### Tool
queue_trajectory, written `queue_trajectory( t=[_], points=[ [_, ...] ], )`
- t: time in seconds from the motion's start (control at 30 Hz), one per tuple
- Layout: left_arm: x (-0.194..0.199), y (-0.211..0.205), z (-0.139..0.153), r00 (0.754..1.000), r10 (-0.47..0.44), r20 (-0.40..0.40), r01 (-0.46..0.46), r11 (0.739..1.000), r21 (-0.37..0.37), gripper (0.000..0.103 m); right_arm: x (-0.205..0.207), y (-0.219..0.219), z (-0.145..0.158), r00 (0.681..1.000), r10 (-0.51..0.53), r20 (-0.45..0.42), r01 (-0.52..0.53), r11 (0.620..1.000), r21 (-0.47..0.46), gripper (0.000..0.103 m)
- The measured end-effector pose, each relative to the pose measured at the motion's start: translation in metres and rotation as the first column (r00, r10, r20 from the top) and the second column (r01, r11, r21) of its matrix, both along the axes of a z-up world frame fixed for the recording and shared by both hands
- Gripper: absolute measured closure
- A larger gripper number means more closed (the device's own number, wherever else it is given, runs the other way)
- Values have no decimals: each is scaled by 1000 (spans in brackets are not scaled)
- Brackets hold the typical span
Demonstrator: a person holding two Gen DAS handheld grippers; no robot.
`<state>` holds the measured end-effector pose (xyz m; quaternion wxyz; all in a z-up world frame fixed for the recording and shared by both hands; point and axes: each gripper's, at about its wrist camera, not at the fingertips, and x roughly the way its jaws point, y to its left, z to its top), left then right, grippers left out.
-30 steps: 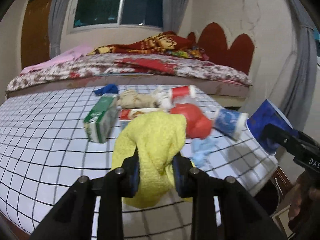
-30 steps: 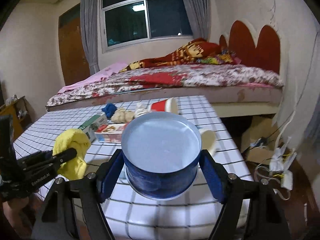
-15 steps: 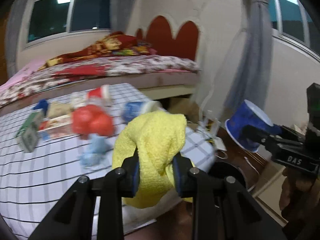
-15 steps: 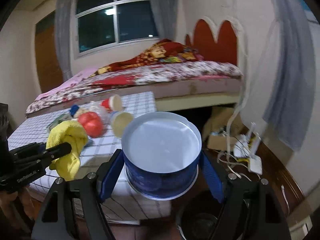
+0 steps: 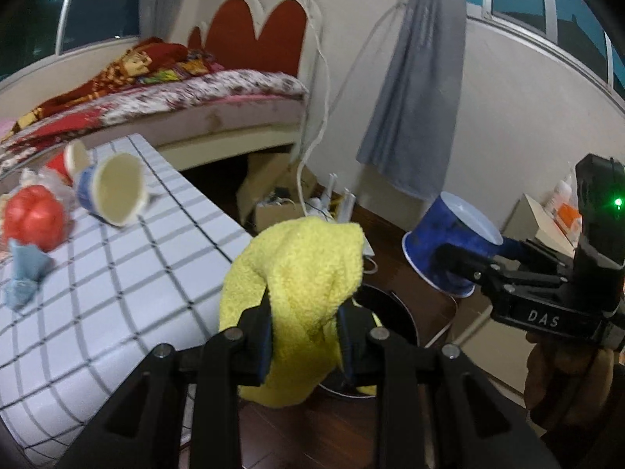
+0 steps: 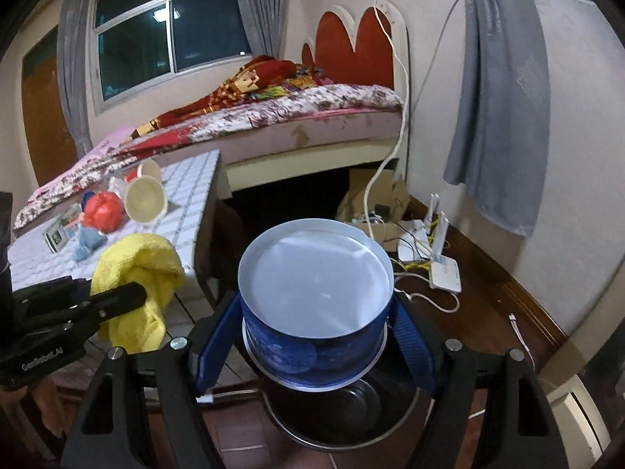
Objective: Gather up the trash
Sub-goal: 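Carry both items over the black bin and open both tools to drop them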
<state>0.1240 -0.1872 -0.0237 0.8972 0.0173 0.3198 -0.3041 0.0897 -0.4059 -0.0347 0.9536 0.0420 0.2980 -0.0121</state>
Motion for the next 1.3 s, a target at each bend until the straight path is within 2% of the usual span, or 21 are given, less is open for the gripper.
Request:
queue_trajectory(
  t=[0.23, 0.43, 0.6, 0.63, 0.67, 0.7, 0.73, 0.87, 1.0, 1.17, 1.3],
  points=[
    [3, -28, -26, 994, -70, -80, 70, 998, -2, 74, 5, -22, -37, 997, 19, -69, -18, 1000, 12, 25],
    [24, -46, -60, 983, -88, -159, 93, 995, 26, 74, 19, -36, -70, 990, 56, -133, -54, 998, 21, 25],
    [38, -61, -86, 968, -102, -229, 109, 994, 20, 74, 33, -44, -95, 976, 78, -202, -71, 997, 39, 25],
    [40, -64, -90, 961, -119, -250, 125, 992, 9, 68, 37, -45, -99, 974, 88, -211, -79, 995, 54, 24],
    [42, -66, -94, 955, -126, -269, 131, 991, -1, 52, 41, -48, -105, 969, 104, -224, -88, 993, 81, 24],
    [44, -68, -98, 952, -124, -280, 128, 992, -3, 39, 45, -49, -111, 964, 90, -249, -71, 994, 85, 14],
    [43, -70, -101, 956, -95, -276, 104, 994, 17, 21, 50, -55, -119, 957, 61, -282, -37, 995, 91, 1],
    [43, -68, -104, 957, -57, -284, 69, 997, 33, 12, 49, -83, -129, 947, -56, -317, 99, 988, 121, 1],
    [33, -60, -93, 973, -13, -229, 28, 998, 60, 5, 42, -90, -119, 945, -103, -310, 146, 982, 120, 1],
    [19, -47, -76, 987, 49, -155, -37, 996, 80, 1, 39, -81, -98, 955, -110, -276, 142, 985, 101, 1],
    [10, -32, -57, 989, 76, -127, -66, 994, 83, 1, 39, -63, -75, 958, -109, -265, 130, 990, 63, 1]
  ],
)
